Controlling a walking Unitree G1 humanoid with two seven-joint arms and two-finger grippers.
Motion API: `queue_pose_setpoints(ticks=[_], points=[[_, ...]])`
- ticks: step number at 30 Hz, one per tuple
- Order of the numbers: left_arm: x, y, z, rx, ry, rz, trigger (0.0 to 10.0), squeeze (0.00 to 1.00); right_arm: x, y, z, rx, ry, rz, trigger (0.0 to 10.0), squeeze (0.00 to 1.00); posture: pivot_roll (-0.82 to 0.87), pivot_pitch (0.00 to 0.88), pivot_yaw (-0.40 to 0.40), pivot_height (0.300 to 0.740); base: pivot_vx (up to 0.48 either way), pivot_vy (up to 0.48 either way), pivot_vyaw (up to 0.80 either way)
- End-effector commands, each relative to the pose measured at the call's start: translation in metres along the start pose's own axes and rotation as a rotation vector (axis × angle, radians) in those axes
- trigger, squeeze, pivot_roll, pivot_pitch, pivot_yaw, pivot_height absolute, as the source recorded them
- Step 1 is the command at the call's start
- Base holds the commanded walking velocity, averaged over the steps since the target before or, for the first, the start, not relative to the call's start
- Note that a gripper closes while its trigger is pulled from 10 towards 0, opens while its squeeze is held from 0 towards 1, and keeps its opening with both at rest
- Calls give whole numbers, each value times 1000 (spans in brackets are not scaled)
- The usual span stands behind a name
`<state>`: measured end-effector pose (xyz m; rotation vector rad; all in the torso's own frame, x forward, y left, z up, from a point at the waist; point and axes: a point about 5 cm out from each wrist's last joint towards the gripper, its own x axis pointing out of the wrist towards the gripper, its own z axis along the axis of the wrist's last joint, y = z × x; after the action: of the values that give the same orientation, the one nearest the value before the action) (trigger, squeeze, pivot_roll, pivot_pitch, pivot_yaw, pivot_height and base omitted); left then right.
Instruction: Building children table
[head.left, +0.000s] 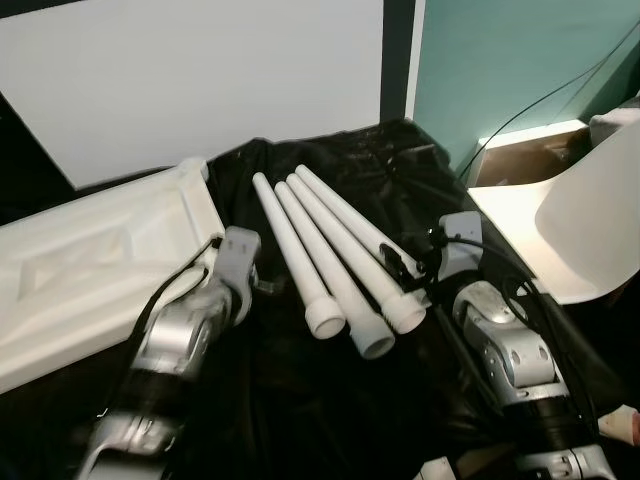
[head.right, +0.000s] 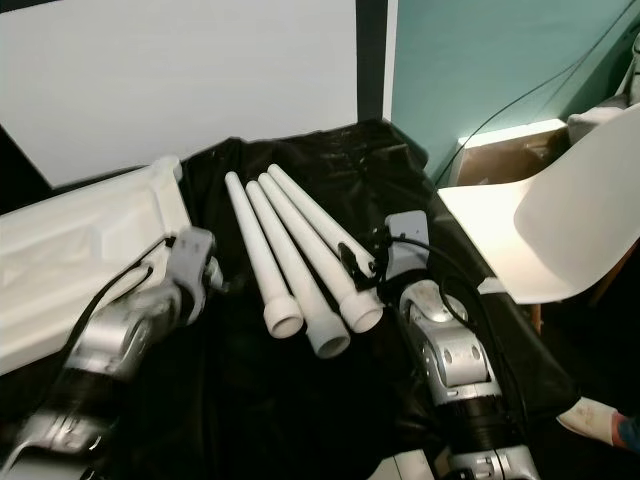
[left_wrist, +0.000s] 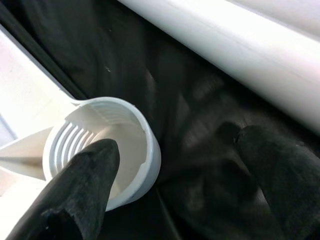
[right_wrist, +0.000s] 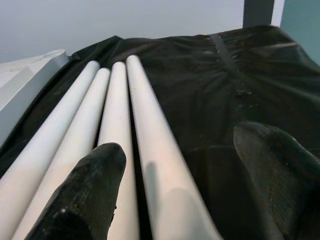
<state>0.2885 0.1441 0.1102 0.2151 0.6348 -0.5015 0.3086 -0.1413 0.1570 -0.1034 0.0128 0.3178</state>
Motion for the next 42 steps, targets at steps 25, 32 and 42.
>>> queue_pose_setpoints(ticks=[25,32,42], points=[[-57,-83,-53,-252,186,-664,10000,0,1,-9,7,-12,0,-12,10000,0,68,0,68,740,0,0,0],[-65,-85,-61,-397,164,-648,10000,0,4,-7,7,-11,3,-7,10000,0,88,0,63,740,0,0,0],[-54,-45,-11,-363,-352,-260,10000,0,9,-4,9,-5,1,5,10000,0,93,0,66,740,0,0,0]])
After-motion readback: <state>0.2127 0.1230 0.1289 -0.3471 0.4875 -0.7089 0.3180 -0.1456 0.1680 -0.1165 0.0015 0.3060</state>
